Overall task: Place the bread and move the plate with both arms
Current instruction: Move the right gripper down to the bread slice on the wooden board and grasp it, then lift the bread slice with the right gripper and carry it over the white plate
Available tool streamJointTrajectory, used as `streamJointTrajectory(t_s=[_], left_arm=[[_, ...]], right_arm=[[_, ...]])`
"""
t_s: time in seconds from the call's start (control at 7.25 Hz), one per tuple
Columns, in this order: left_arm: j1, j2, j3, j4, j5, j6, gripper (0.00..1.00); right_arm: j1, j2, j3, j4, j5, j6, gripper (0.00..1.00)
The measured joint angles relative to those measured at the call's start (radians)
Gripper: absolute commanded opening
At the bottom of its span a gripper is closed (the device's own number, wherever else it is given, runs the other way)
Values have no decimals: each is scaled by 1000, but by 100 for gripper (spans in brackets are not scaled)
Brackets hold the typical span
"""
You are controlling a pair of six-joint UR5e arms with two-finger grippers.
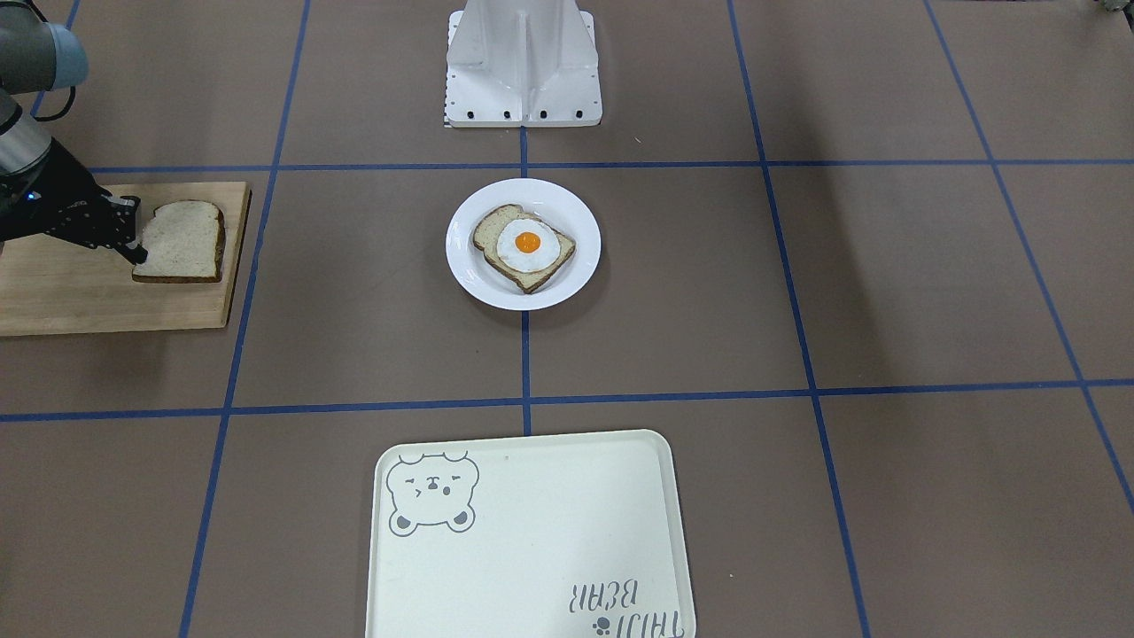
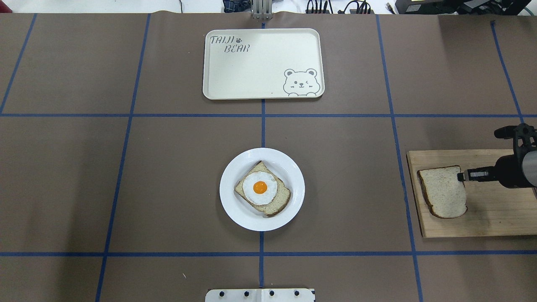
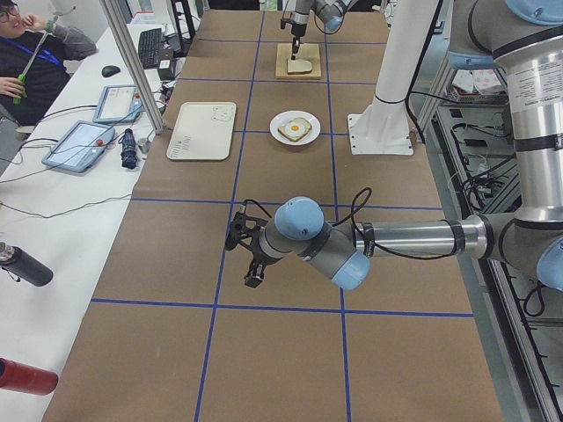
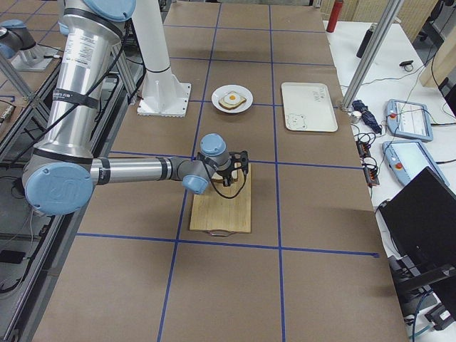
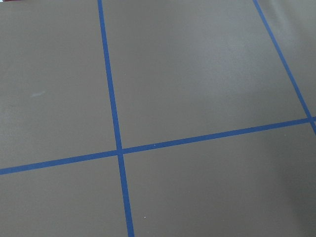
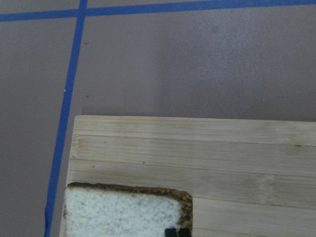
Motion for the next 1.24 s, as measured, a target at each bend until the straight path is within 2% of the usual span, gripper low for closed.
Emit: streamJointTrajectory(t_s=[0.69,0.97,1.24], left_arm=[[0,0,0,0,0,-1,99],[0,0,-1,0,0,-1,99],[0,0,-2,0,-1,-1,99]], right_arm=[[215,36,-3,104,345,3,0],[240,138,-6,102,386,13,0],[218,300,-10,89,388,15,0]])
